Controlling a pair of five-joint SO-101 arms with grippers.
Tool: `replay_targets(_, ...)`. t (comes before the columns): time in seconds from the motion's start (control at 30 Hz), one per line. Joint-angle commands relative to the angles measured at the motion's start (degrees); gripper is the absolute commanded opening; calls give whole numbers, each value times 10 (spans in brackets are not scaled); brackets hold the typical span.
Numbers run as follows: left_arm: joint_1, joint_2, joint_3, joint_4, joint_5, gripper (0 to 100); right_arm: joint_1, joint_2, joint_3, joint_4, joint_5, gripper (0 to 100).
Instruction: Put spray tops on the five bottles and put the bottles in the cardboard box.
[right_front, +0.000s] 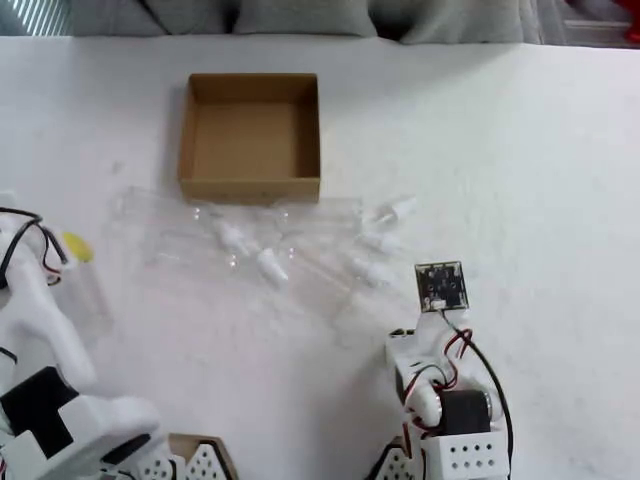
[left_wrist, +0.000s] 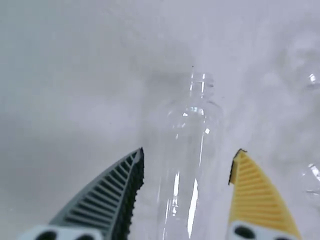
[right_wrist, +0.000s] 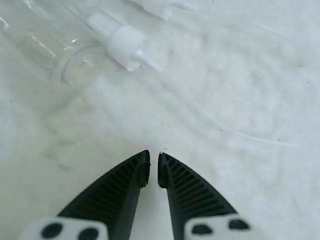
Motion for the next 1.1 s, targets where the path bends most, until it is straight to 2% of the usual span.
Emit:
replay_targets(0.0, 15, 29, -20, -11, -6, 283, 0, -5, 4, 3, 1, 20)
replay_targets(0.2, 12, 75, -50, -10, -5, 283, 0, -5, 4, 3, 1, 20)
replay_targets(0.5, 13, 77, -50, -53, -3, 283, 0, -5, 4, 3, 1, 20)
replay_targets(0.73, 15, 80, -46, -55, -2, 343, 0, -5, 4, 3, 1, 20)
replay_targets(1.0, 12, 81, -46, -55, -2, 335, 0, -5, 4, 3, 1, 20)
replay_targets(1.07, 12, 81, -46, -55, 17, 335, 0, -5, 4, 3, 1, 20)
